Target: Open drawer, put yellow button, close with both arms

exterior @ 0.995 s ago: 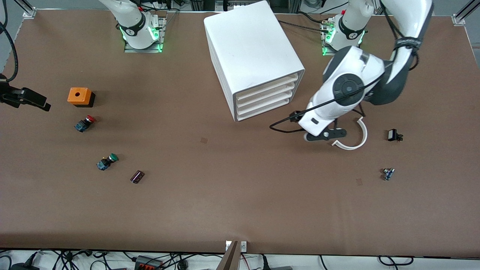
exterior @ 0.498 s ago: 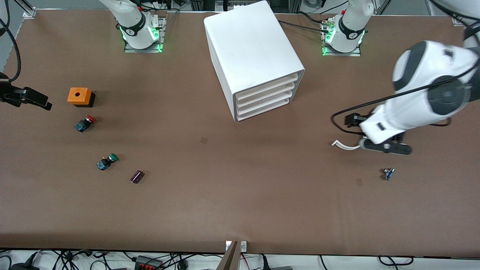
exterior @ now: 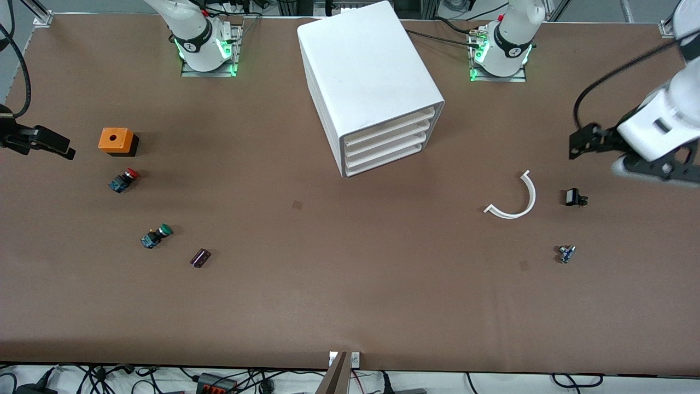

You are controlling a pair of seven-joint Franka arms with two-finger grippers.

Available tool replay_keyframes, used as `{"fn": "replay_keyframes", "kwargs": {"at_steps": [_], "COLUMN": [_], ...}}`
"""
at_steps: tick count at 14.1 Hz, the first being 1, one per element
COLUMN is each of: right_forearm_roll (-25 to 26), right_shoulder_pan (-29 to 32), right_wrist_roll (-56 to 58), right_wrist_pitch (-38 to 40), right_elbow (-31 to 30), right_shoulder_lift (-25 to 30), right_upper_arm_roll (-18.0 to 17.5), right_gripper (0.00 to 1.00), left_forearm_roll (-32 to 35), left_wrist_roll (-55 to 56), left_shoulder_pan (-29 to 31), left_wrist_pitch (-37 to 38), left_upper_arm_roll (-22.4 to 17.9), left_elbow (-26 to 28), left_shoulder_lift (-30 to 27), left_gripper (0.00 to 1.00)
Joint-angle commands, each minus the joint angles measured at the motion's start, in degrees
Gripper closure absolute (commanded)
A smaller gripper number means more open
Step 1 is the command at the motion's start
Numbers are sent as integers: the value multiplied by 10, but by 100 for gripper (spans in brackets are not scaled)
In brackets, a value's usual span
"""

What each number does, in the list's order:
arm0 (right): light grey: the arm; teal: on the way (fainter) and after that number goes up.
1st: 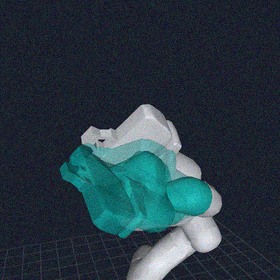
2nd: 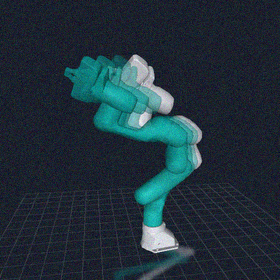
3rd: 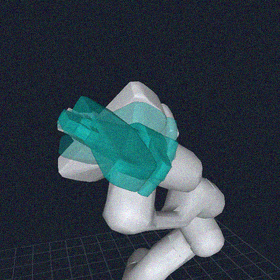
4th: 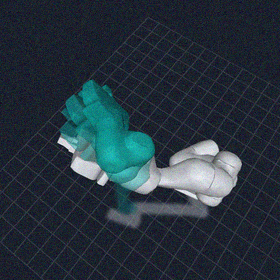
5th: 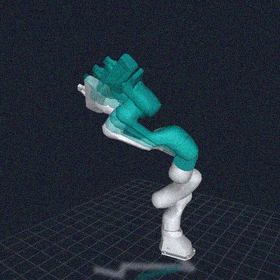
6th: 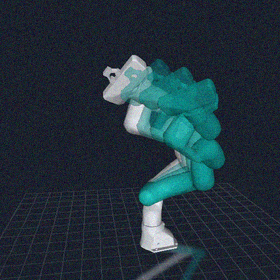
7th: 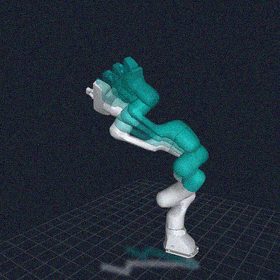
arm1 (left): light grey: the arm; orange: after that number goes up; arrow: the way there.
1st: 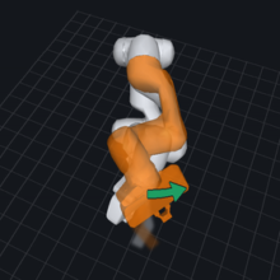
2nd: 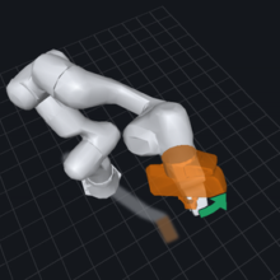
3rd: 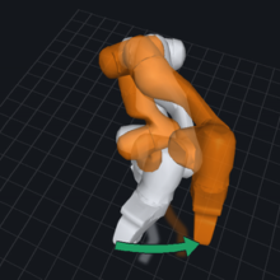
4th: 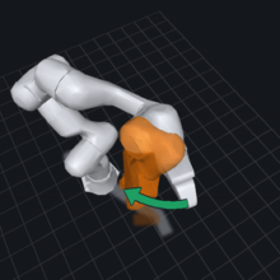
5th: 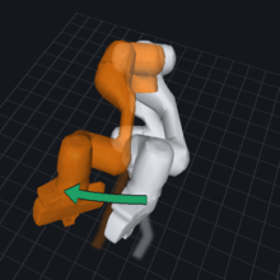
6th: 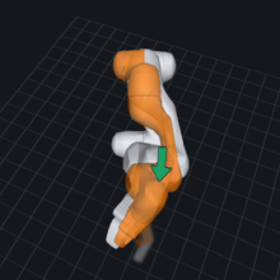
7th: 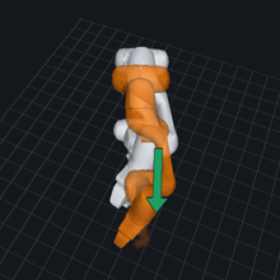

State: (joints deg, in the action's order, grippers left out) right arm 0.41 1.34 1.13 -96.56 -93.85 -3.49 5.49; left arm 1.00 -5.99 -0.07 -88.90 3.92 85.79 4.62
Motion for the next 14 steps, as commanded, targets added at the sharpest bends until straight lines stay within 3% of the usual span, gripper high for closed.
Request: {"fn": "replay_keyframes", "kwargs": {"at_steps": [1,4,14], "right_forearm_roll": [8,9,10], "right_shoulder_pan": [5,5,6], "right_wrist_roll": [9,13,17], "right_wrist_pitch": [4,4,0], "right_elbow": [-11,-12,-12], "right_shoulder_lift": [15,15,16], "right_upper_arm_roll": [-7,-7,-7], "right_gripper": [0,0,0], "left_forearm_roll": [-1,-1,-1], "left_wrist_roll": [-32,-32,-25], "left_shoulder_pan": [-19,-18,-18], "left_wrist_pitch": [-44,-53,-47], "left_upper_arm_roll": [-23,-24,-14], "left_elbow": [43,83,74], "left_shoulder_lift": [-38,-51,-53], "left_gripper": [0,0,0]}}
